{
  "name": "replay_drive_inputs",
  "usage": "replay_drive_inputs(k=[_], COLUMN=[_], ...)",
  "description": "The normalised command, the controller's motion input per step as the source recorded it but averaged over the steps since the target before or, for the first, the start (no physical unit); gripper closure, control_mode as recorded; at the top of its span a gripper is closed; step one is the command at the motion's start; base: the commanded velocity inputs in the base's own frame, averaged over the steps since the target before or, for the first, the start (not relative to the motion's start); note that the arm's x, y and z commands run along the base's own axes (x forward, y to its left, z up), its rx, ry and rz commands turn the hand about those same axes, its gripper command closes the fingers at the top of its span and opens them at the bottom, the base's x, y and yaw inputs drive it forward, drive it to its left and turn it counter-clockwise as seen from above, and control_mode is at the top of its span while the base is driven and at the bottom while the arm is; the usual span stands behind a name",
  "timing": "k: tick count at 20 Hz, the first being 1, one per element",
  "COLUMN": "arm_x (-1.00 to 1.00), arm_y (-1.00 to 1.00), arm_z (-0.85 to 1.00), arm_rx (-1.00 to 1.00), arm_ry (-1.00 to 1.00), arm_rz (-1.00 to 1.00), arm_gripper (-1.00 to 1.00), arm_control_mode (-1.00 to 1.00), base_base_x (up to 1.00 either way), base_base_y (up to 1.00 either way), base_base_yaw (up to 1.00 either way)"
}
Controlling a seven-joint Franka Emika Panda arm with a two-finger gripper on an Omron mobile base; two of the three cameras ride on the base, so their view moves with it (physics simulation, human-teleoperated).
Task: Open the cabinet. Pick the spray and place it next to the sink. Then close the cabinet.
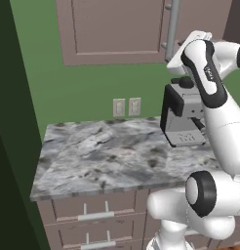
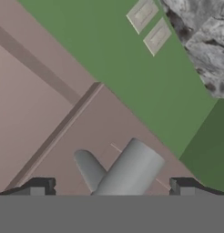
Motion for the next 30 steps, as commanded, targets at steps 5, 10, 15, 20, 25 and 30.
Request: replay_drive_inputs(k=[5, 10, 15, 20, 25, 30], arm_x=[0.00, 0.00, -0.13, -0.29, -0.35, -0.48], arm_y=[0.05, 0.00, -0.06, -0.11, -0.12, -0.15], arm_z=[0.00, 0.02, 0.09, 0.07, 0.09, 0.13], arm_rx=[0.02, 0.00, 0.00, 0.00, 0.00, -0.09], arm_ry=[-0.02, -0.04, -0.06, -0.02, 0.00, 0.00], arm_rz=[0.00, 0.00, 0.00, 0.00, 0.00, 0.00], arm_gripper=[-1.00, -1.00, -1.00, -1.00, -1.00, -1.00], arm_control_mode=[-1.00, -1.00, -1.00, -1.00, -1.00, -1.00], base_base_x=[0.00, 0.00, 0.00, 0.00, 0.00, 0.00], base_base_y=[0.00, 0.00, 0.00, 0.00, 0.00, 0.00], base_base_yaw=[0.00, 0.00, 0.00, 0.00, 0.00, 0.00])
